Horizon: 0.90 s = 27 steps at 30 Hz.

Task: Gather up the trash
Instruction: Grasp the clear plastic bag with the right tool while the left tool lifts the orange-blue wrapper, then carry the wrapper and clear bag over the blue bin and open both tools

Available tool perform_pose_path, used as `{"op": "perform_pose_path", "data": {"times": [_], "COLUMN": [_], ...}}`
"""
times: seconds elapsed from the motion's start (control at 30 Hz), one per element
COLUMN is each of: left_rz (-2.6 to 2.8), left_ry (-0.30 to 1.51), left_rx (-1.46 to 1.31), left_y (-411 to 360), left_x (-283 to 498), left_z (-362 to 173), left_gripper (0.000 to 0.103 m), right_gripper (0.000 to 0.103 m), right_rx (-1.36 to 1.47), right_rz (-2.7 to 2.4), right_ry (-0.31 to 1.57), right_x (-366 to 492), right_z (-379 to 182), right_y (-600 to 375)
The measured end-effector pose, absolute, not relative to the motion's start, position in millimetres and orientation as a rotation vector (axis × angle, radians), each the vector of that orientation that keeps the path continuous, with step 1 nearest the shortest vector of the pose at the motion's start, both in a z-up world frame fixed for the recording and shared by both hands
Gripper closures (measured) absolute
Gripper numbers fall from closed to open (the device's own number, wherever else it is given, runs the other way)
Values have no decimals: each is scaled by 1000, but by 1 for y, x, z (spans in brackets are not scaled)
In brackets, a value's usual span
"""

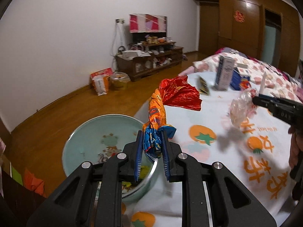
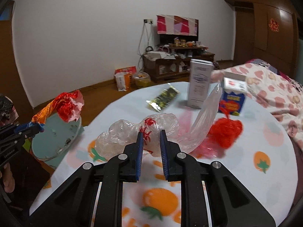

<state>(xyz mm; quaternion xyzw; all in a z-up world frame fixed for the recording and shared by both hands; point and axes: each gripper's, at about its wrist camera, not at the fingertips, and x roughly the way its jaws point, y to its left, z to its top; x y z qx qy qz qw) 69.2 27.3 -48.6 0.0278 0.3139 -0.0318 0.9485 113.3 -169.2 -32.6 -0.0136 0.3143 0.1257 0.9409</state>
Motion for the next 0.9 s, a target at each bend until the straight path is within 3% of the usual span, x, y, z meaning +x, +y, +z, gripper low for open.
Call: {"op": "perform_pose_path", "data": {"times": [0.9], "left_rz": [91], "left_ry": [609], "left_rx": [13], "left_y": [85], "left_x": [69], "left_z": [-46], "left_gripper": [84], "right_gripper": [85], "right_rx": [-115], "right_rz": [431], "right_ry": [606], "right_x": [140], "right_z": [-31], "right_y": [-72]}}
